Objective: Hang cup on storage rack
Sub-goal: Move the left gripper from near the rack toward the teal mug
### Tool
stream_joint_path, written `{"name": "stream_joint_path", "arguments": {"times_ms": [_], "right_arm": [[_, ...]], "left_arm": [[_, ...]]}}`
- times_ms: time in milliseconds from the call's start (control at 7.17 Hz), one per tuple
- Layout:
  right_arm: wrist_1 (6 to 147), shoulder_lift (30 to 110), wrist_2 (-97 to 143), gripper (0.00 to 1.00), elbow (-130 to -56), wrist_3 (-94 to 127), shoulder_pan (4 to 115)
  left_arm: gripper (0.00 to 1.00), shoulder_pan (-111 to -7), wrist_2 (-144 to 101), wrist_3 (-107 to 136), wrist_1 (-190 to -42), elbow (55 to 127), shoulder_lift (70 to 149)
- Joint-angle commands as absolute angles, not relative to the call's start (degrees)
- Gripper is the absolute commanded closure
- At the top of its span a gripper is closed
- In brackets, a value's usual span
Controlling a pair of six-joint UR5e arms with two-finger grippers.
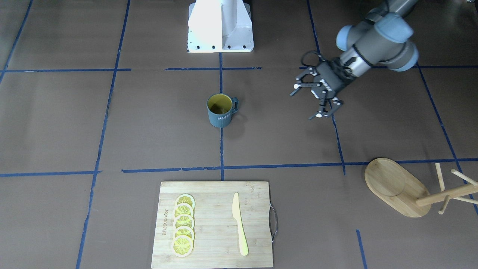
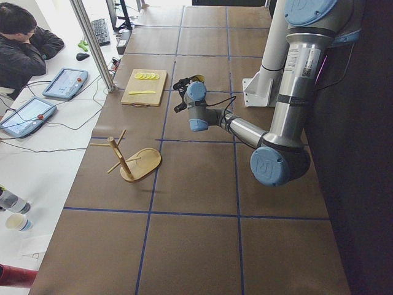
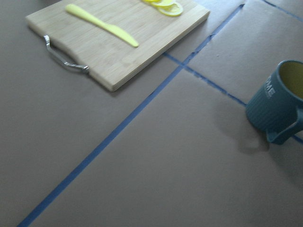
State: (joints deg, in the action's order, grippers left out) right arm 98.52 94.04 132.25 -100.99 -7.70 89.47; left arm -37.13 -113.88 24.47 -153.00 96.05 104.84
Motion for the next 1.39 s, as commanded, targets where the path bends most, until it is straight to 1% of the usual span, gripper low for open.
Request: {"name": "stream_joint_path", "arguments": {"times_ms": [0,139,279,836,976,1255], "right_arm": [[98.53,93.96,132.28,0.00,-100.99,-7.73,89.47],[98.53,93.96,132.19,0.00,-100.99,-7.73,89.47],[98.53,93.69,132.19,0.00,-100.99,-7.82,89.47],[98.53,93.69,132.36,0.00,-101.07,-7.73,89.47],[98.53,93.69,132.36,0.00,-101.07,-7.73,89.47],[98.53,93.69,132.36,0.00,-101.07,-7.82,89.47]], "left_arm": [[0.01,-30.78,-108.04,19.21,-158.28,89.68,111.85],[0.01,-28.67,-104.89,18.03,-158.38,87.13,114.58],[0.01,-26.39,-101.90,17.76,-158.29,86.23,115.48],[0.01,-23.12,-100.63,17.75,-158.20,84.12,116.19],[0.01,-22.77,-98.20,17.84,-158.29,83.24,116.71],[0.01,-18.83,-89.94,17.84,-158.20,83.14,117.51]]}}
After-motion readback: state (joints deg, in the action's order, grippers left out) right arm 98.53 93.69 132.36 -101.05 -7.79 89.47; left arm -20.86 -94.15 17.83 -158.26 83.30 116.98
